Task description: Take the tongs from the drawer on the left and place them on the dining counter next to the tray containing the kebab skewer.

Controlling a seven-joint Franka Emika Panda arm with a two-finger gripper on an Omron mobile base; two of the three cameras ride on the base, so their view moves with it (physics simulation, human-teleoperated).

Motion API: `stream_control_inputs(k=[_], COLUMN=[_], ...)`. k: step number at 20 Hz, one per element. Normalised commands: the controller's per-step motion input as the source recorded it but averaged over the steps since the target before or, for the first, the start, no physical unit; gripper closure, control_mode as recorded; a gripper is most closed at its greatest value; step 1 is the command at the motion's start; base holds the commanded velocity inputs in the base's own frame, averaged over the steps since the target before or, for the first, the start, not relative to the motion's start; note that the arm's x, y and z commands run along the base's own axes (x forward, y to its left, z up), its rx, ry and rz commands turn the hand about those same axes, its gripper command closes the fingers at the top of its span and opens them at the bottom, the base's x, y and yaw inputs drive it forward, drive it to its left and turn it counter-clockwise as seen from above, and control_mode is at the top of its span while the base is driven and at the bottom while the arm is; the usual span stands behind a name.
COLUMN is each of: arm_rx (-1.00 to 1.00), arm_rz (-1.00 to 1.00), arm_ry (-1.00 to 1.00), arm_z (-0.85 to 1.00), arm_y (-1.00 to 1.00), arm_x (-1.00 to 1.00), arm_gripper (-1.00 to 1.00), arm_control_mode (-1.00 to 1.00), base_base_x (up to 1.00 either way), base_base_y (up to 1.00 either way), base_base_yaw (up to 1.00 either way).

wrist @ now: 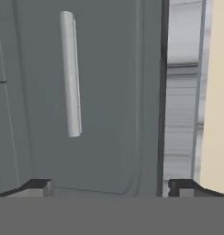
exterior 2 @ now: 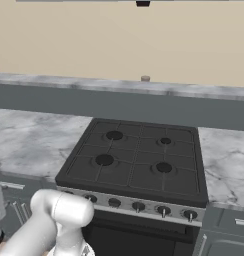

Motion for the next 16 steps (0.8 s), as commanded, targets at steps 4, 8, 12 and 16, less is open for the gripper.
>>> stream_control_inputs(k=[4,8,12,16], arm_rx=[0.0,0.0,0.0,0.0], arm_rz=[0.04,0.02,0.01,0.01], arm_ry=[0.0,0.0,-0.01,-0.07], arm_z=[-0.23,-0.24,-0.27,-0.32], arm_y=[0.0,0.06,0.16,0.33], arm_x=[0.33,0.34,0.32,0.19], arm_gripper=[-1.0,-1.0,-1.0,-1.0], arm_control_mode=[-1.0,-1.0,-1.0,-1.0], base_base_x=[0.0,0.0,0.0,0.0], base_base_y=[0.0,0.0,0.0,0.0], base_base_yaw=[0.0,0.0,0.0,0.0])
